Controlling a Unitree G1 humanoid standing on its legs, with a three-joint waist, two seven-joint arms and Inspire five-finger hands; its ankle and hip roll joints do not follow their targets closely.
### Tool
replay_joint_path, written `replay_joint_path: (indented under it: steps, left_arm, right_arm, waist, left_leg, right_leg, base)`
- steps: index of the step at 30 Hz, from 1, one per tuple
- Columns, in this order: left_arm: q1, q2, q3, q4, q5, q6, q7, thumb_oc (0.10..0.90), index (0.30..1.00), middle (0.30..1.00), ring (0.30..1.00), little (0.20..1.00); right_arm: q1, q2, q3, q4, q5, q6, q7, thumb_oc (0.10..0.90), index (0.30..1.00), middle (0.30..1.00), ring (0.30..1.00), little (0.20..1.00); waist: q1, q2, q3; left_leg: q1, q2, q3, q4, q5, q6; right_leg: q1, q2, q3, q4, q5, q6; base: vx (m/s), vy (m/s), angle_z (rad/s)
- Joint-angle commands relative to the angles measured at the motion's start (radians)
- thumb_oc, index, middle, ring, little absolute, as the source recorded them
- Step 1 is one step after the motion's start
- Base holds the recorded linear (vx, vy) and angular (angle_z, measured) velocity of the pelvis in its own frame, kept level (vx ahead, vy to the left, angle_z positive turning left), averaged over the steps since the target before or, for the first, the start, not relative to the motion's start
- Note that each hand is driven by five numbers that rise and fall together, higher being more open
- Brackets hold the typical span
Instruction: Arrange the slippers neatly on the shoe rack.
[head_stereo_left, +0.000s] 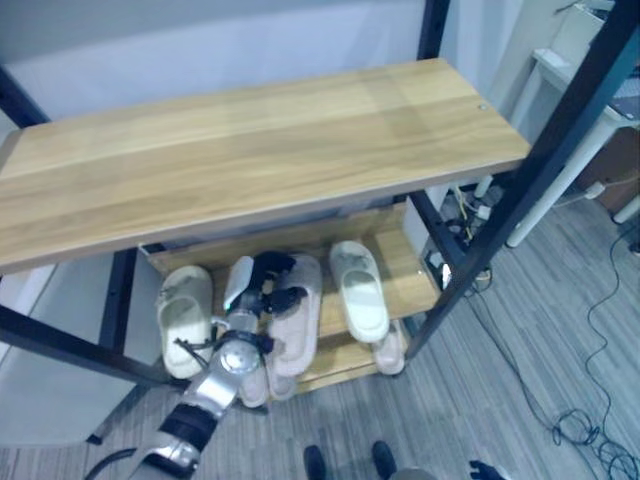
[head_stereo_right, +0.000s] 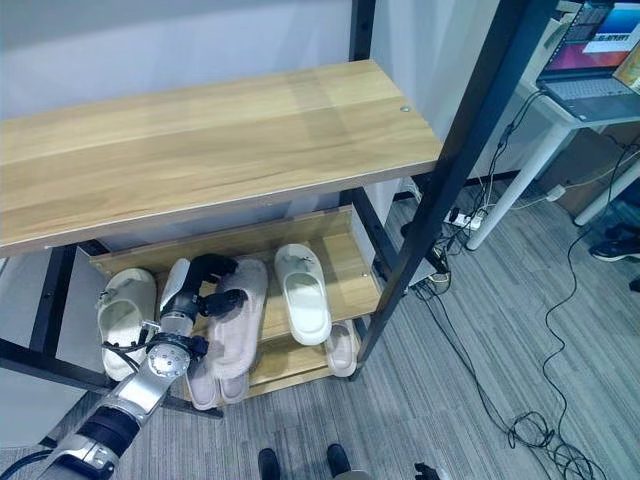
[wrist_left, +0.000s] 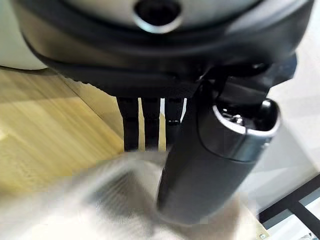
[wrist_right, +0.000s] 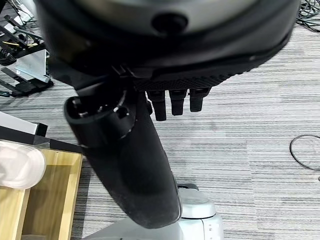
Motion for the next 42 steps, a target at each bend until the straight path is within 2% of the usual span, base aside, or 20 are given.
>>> replay_joint_path:
  steps: [1, 9, 17, 23, 30, 33, 34, 35, 36, 39, 41, 42]
  left_arm:
    - [-0.137, 0.023, 0.02, -0.06, 0.024, -0.077, 0.041, 0.4, 0.3, 0.3, 0.3, 0.3]
    - [-0.033, 0.02, 0.059, -0.243, -0.004, -0.105, 0.018, 0.4, 0.3, 0.3, 0.3, 0.3]
    - [0.176, 0.059, 0.13, -0.606, -0.113, -0.188, -0.087, 0.4, 0.3, 0.3, 0.3, 0.3]
    - [0.271, 0.066, 0.12, -0.694, -0.214, -0.197, -0.178, 0.4, 0.3, 0.3, 0.3, 0.3]
    - [0.345, 0.075, 0.089, -0.695, -0.288, -0.173, -0.268, 0.4, 0.3, 0.3, 0.3, 0.3]
    - [0.368, 0.076, 0.061, -0.669, -0.318, -0.154, -0.311, 0.4, 0.3, 0.3, 0.3, 0.3]
    - [0.37, 0.08, 0.055, -0.658, -0.317, -0.151, -0.318, 0.4, 0.3, 0.3, 0.3, 0.3]
    - [0.364, 0.085, 0.042, -0.641, -0.314, -0.147, -0.316, 0.4, 0.3, 0.3, 0.3, 0.3]
    - [0.362, 0.085, 0.042, -0.64, -0.313, -0.148, -0.316, 0.4, 0.3, 0.3, 0.3, 0.3]
    - [0.322, 0.104, 0.02, -0.621, -0.307, -0.15, -0.302, 0.4, 0.3, 0.3, 0.3, 0.3]
    - [0.302, 0.109, 0.007, -0.601, -0.298, -0.151, -0.298, 0.4, 0.3, 0.3, 0.3, 0.3]
    - [0.299, 0.109, 0.006, -0.599, -0.298, -0.152, -0.297, 0.4, 0.3, 0.3, 0.3, 0.3]
  right_arm:
    - [0.019, -0.042, 0.021, -0.023, -0.013, -0.027, -0.031, 0.8, 0.9, 0.9, 0.9, 0.9]
    - [0.019, -0.026, 0.011, -0.035, -0.003, -0.03, -0.026, 0.8, 0.9, 0.9, 0.9, 0.9]
    - [-0.005, -0.007, 0.003, -0.027, 0.014, -0.03, -0.017, 0.8, 0.9, 0.9, 0.9, 0.9]
    - [-0.017, -0.005, 0.014, -0.019, 0.014, -0.026, -0.011, 0.8, 0.9, 0.9, 0.9, 0.9]
    - [-0.038, -0.011, 0.028, -0.012, 0.01, -0.023, -0.006, 0.8, 0.9, 0.9, 0.9, 0.9]
    - [-0.054, -0.02, 0.043, -0.018, 0.004, -0.022, -0.003, 0.8, 0.9, 0.9, 0.9, 0.9]
    - [-0.058, -0.024, 0.045, -0.02, 0.003, -0.024, -0.003, 0.8, 0.9, 0.9, 0.9, 0.9]
    - [-0.075, -0.032, 0.05, -0.028, 0.004, -0.025, -0.011, 0.8, 0.9, 0.9, 0.9, 0.9]
    - [-0.076, -0.032, 0.05, -0.028, 0.004, -0.025, -0.011, 0.8, 0.9, 0.9, 0.9, 0.9]
    - [-0.12, -0.053, 0.05, -0.051, 0.026, -0.033, -0.035, 0.8, 0.9, 0.9, 0.9, 0.9]
    - [-0.137, -0.061, 0.047, -0.059, 0.042, -0.039, -0.049, 0.8, 0.9, 0.9, 0.9, 0.9]
    - [-0.139, -0.061, 0.046, -0.058, 0.042, -0.039, -0.049, 0.8, 0.9, 0.9, 0.9, 0.9]
  waist:
    - [0.02, -0.004, -0.034]
    - [0.043, -0.006, -0.035]
    - [0.101, -0.007, -0.035]
    - [0.123, 0.0, -0.031]
    - [0.147, 0.013, -0.015]
    - [0.157, 0.021, 0.011]
    - [0.158, 0.022, 0.025]
    - [0.162, 0.023, 0.064]
    - [0.161, 0.023, 0.064]
    - [0.162, 0.03, 0.168]
    - [0.164, 0.029, 0.193]
    - [0.163, 0.029, 0.188]
  left_leg:
    - [0.037, 0.014, -0.045, -0.004, -0.085, -0.054]
    - [0.068, 0.012, -0.072, -0.004, -0.09, -0.055]
    - [0.084, 0.01, -0.109, -0.004, -0.074, -0.056]
    - [0.09, 0.009, -0.132, -0.004, -0.068, -0.057]
    - [0.091, 0.008, -0.161, -0.004, -0.056, -0.058]
    - [0.078, 0.009, -0.175, -0.004, -0.046, -0.058]
    - [0.07, 0.009, -0.179, -0.004, -0.042, -0.059]
    - [0.047, 0.01, -0.188, -0.001, -0.028, -0.058]
    - [0.046, 0.01, -0.189, -0.001, -0.028, -0.058]
    - [-0.062, 0.02, -0.21, 0.073, -0.026, -0.057]
    - [-0.174, 0.008, -0.22, 0.157, -0.029, -0.059]
    - [-0.188, 0.007, -0.222, 0.167, -0.032, -0.059]
  right_leg:
    - [-0.004, -0.019, -0.079, 0.006, -0.032, 0.099]
    - [0.044, -0.019, -0.105, 0.006, -0.05, 0.089]
    - [0.081, -0.017, -0.153, 0.006, -0.059, 0.071]
    - [0.099, -0.017, -0.182, 0.006, -0.069, 0.065]
    - [0.108, -0.016, -0.212, 0.006, -0.075, 0.063]
    - [0.101, -0.015, -0.226, 0.006, -0.075, 0.062]
    - [0.095, -0.015, -0.23, 0.006, -0.074, 0.06]
    - [0.075, -0.014, -0.238, 0.012, -0.064, 0.056]
    - [0.074, -0.014, -0.239, 0.012, -0.064, 0.056]
    - [-0.062, -0.021, -0.258, 0.144, -0.09, 0.041]
    - [-0.163, -0.027, -0.276, 0.231, -0.108, 0.03]
    - [-0.176, -0.029, -0.277, 0.239, -0.111, 0.03]
  base:
    - [0.02, -0.011, 0.05]
    - [0.02, -0.018, 0.07]
    - [-0.01, -0.03, 0.16]
    - [-0.02, -0.025, 0.22]
    - [-0.02, -0.014, 0.15]
    - [-0.05, -0.018, 0.15]
    - [-0.18, -0.034, 0.21]
    - [-0.16, -0.029, 0.12]
    - [-0.26, -0.032, 0.14]
    - [-0.32, -0.035, 0.16]
    - [-0.26, -0.039, 0.21]
    - [-0.25, -0.05, 0.21]
